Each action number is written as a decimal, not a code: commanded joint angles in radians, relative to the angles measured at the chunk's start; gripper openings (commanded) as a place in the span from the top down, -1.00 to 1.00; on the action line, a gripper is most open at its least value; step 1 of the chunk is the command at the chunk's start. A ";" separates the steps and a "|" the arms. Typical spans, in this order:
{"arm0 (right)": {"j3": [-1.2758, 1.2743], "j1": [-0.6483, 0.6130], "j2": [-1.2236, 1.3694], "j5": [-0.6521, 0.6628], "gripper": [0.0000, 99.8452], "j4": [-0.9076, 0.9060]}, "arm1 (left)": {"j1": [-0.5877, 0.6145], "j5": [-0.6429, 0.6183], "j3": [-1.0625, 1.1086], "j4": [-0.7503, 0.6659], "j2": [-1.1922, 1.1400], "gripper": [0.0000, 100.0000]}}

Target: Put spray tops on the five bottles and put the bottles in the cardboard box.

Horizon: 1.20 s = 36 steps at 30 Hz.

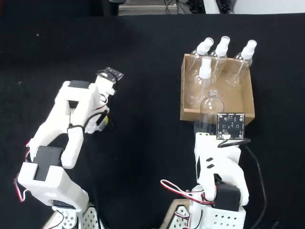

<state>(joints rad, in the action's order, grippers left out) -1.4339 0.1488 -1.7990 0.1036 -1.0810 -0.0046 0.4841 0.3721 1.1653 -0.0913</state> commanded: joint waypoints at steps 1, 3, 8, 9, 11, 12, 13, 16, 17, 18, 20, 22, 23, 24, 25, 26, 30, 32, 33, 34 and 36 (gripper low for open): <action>0.007 0.015 -0.081 -0.003 0.98 0.023 | 0.028 0.072 -0.071 0.071 0.046 0.52; 0.007 0.015 -0.081 -0.003 0.98 0.023 | 0.035 0.120 -0.062 0.074 0.046 0.45; 0.007 0.015 -0.081 -0.003 0.98 0.023 | 0.077 0.230 -0.061 0.075 0.046 0.51; 0.007 0.015 -0.081 -0.003 0.98 0.023 | 0.084 0.245 -0.059 0.077 0.046 0.53; 0.007 0.015 -0.081 -0.002 0.98 0.023 | 0.088 0.253 -0.039 0.074 0.046 0.55; 0.007 0.015 -0.081 -0.002 0.98 0.023 | 0.087 0.252 -0.028 0.074 0.046 0.55; 0.007 0.015 -0.081 -0.002 0.98 0.023 | 0.084 0.252 -0.019 0.072 0.046 0.55; 0.007 0.015 -0.081 -0.002 0.98 0.023 | 0.070 0.253 0.021 0.064 0.046 0.55; 0.007 0.015 -0.081 -0.002 0.98 0.023 | 0.062 0.253 0.038 0.060 0.044 0.55; 0.007 0.015 -0.081 -0.002 0.98 0.023 | 0.056 0.255 0.058 0.046 0.040 0.55; 0.007 0.017 -0.081 -0.002 0.98 0.023 | 0.050 0.255 0.082 0.018 0.020 0.55; 0.007 0.017 -0.081 -0.002 0.98 0.023 | 0.051 0.250 0.087 0.005 -0.008 0.55; 0.007 0.017 -0.081 -0.002 0.98 0.023 | 0.054 0.250 0.085 0.003 -0.015 0.55; 0.007 0.017 -0.081 -0.002 0.98 0.023 | 0.054 0.247 0.079 0.008 -0.023 0.55; 0.007 0.017 -0.081 -0.002 0.98 0.023 | 0.053 0.232 0.070 0.012 -0.028 0.56; 0.007 0.017 -0.081 -0.002 0.98 0.023 | 0.053 0.199 0.059 0.020 -0.025 0.59; 0.005 0.017 -0.081 -0.003 0.98 0.023 | 0.045 0.109 0.012 0.078 -0.011 0.97; 0.005 0.015 -0.081 -0.006 0.98 0.023 | 0.045 0.097 -0.007 0.123 0.000 0.88; 0.005 0.012 -0.081 -0.006 0.98 0.023 | 0.048 0.101 -0.021 0.152 0.012 0.91; 0.005 0.011 -0.081 -0.008 0.98 0.023 | 0.054 0.098 -0.042 0.183 0.032 0.95; 0.005 0.009 -0.081 -0.008 0.98 0.031 | 0.058 0.095 -0.088 0.245 0.087 0.93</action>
<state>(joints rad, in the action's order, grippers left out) -1.4339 0.1488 -1.7990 0.1036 -1.0810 0.0537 0.5930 0.4012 1.3034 -0.1174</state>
